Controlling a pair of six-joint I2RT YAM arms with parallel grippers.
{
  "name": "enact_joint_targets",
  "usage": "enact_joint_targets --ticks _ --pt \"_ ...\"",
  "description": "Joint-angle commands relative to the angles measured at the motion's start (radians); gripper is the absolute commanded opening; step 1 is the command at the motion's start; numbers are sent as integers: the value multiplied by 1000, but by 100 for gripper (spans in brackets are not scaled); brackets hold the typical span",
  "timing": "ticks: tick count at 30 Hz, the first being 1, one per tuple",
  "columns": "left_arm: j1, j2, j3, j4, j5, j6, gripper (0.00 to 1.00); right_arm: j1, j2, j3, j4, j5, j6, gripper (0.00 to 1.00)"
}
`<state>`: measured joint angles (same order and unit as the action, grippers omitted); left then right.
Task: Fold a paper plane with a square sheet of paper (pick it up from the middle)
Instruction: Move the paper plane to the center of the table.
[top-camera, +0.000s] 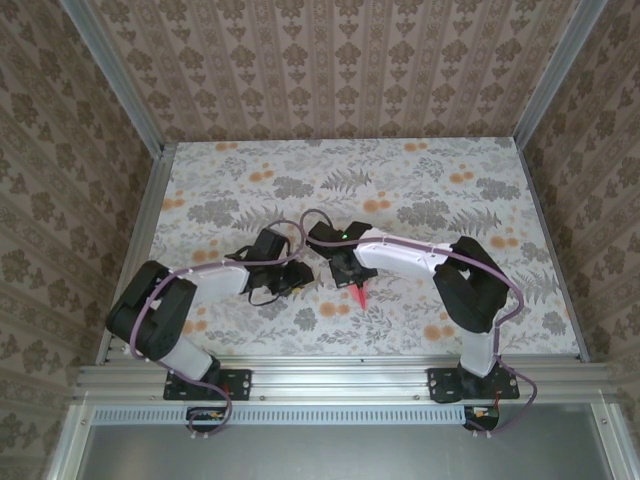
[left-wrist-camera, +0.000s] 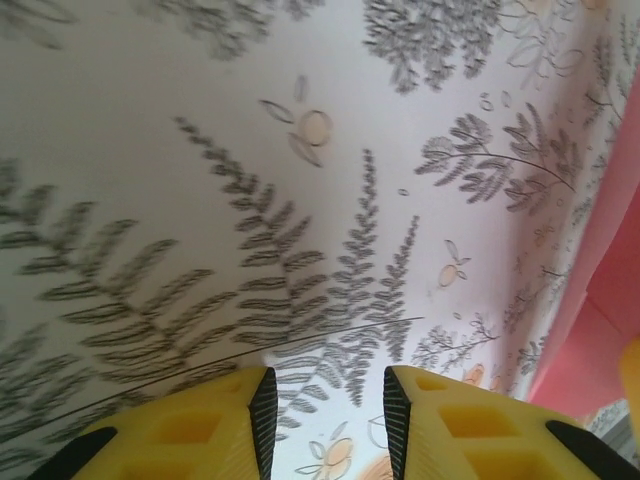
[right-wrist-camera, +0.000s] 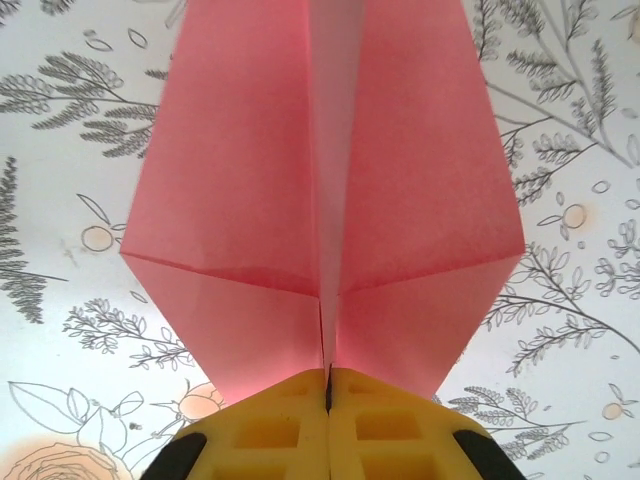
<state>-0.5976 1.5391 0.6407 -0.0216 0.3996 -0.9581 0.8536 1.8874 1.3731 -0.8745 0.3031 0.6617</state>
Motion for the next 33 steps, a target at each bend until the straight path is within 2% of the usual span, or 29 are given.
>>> enact_joint_targets --ticks 1,15,25,29,33 --pt "29 -42 -22 -21 -13 -21 37 7 31 38 -83 80 -12 7" --pt "68 -82 -36 -54 -16 -4 37 6 108 32 -24 -25 -13 25" --pt "73 -83 -36 -57 -16 0 37 6 131 15 2 -47 7 24" --pt "74 -86 -38 -57 -16 1 37 -1 143 -6 19 -41 25 18" --pt "78 -96 -42 -61 -22 4 38 -4 151 -7 23 -41 30 17"
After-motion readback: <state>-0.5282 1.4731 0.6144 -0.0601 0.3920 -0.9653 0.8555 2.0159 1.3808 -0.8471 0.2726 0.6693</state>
